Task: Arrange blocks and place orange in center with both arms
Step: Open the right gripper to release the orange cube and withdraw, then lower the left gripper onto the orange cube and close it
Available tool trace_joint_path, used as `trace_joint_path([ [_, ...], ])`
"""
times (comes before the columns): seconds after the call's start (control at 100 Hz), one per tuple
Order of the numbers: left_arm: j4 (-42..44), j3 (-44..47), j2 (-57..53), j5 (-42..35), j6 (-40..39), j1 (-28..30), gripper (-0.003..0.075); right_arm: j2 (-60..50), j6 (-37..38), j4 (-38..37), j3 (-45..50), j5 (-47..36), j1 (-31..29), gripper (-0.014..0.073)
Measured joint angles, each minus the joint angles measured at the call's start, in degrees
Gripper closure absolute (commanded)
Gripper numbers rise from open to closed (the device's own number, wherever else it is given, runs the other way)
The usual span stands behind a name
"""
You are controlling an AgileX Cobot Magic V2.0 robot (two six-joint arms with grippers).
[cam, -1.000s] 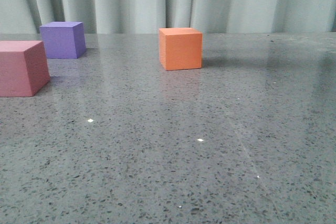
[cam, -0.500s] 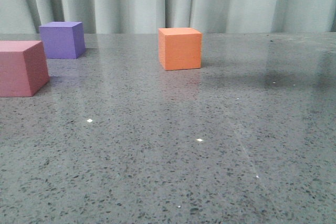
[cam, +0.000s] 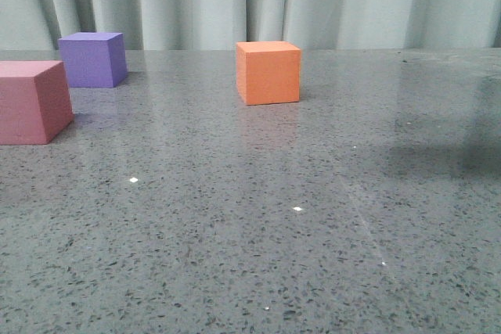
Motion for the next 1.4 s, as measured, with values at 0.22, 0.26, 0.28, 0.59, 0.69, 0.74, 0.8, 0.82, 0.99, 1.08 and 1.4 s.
trace_joint_path([
  [0.22, 0.0, -6.0, 7.4, 4.1, 3.3, 0.0, 0.0026, -4.1, 0.0, -0.2, 1.2, 0.0, 0.0, -0.0008],
  [0.26, 0.0, -7.4, 8.9, 4.8, 3.6, -0.1, 0.0026, -5.2, 0.0, -0.4, 1.8, -0.4, 0.0, -0.0008],
  [0.28, 0.0, -7.9, 9.7, 5.0, 3.7, -0.3, 0.0026, -5.7, 0.0, -0.5, 2.0, -0.7, 0.0, -0.0008],
  [0.59, 0.0, -20.3, 22.8, 9.2, 10.6, -7.0, 0.0026, -16.4, 0.0, -1.2, 12.8, -7.5, 0.0, -0.0008],
  [0.69, 0.0, -24.8, 28.2, 10.6, 12.4, -10.3, 0.0026, -18.5, 0.0, -1.3, 15.6, -8.4, 0.0, -0.0008],
  [0.74, 0.0, -27.2, 30.8, 11.1, 13.5, -11.7, 0.0026, -18.8, 0.0, -1.4, 16.9, -8.6, 0.0, -0.0008],
  [0.8, 0.0, -30.6, 33.8, 12.4, 15.0, -13.0, 0.0026, -19.0, 0.0, -1.4, 18.0, -9.0, 0.0, -0.0008],
  [0.82, 0.0, -31.4, 34.9, 12.9, 15.3, -13.5, 0.0026, -19.0, 0.0, -1.4, 18.3, -9.0, 0.0, -0.0008],
  [0.99, -0.1, -43.7, 45.0, 20.0, 19.6, -16.8, 0.0026, -19.1, 0.0, -1.4, 19.0, -10.0, 0.0, -0.0008],
  [1.08, -1.7, -50.8, 50.1, 24.7, 22.5, -17.7, 0.0026, -19.1, 0.0, -1.4, 19.1, -11.5, 0.0, -0.0008],
  [1.4, -13.6, -71.1, 67.2, 39.6, 37.7, -19.8, 0.0026, -19.1, 0.1, -1.1, 19.1, -13.3, 0.0, -0.0008],
])
